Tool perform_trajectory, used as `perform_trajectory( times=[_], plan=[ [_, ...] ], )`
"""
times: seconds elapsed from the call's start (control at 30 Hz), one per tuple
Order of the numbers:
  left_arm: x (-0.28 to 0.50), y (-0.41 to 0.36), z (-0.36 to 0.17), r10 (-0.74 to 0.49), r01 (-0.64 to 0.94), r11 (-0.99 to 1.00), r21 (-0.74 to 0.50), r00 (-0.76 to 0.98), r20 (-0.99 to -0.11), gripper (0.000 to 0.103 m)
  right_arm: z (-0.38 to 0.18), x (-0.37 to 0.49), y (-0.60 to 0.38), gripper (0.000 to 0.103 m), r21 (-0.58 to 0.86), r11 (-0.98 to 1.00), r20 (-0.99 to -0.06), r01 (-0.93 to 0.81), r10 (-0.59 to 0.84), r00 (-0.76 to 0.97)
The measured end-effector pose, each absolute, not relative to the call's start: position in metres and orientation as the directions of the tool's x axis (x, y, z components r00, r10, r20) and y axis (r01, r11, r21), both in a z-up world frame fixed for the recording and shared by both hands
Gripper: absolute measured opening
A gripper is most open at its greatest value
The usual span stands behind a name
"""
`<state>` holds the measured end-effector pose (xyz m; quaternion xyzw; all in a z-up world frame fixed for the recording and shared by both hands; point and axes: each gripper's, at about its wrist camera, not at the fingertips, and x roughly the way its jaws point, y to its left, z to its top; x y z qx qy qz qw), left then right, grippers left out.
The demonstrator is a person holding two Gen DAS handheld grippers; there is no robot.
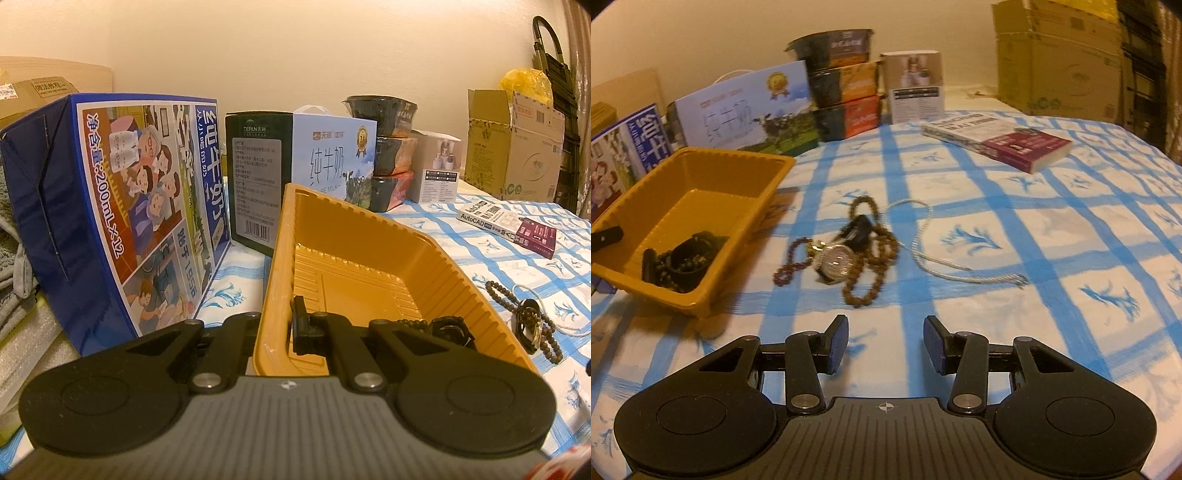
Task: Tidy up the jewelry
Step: 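Return the right tool to the pile and grasp the red bead bracelet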
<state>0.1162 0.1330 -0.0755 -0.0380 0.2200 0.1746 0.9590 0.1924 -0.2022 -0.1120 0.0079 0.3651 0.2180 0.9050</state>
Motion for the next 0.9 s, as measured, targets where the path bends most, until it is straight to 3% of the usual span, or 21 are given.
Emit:
perform_trajectory(
  times=[0.43,0.9],
  plan=[
    [0.116,0.133,-0.076,0.317,-0.351,0.936,0.002,0.843,-0.436,0.005,-0.116,0.213,-0.139,0.045,0.226,0.823,-0.627,-0.521,0.532,0.569],
    [0.119,0.135,-0.077,0.307,-0.342,0.94,-0.005,0.849,-0.43,0.005,-0.134,0.246,-0.107,0.045,0.22,0.82,-0.645,-0.528,0.528,0.553]
  ],
)
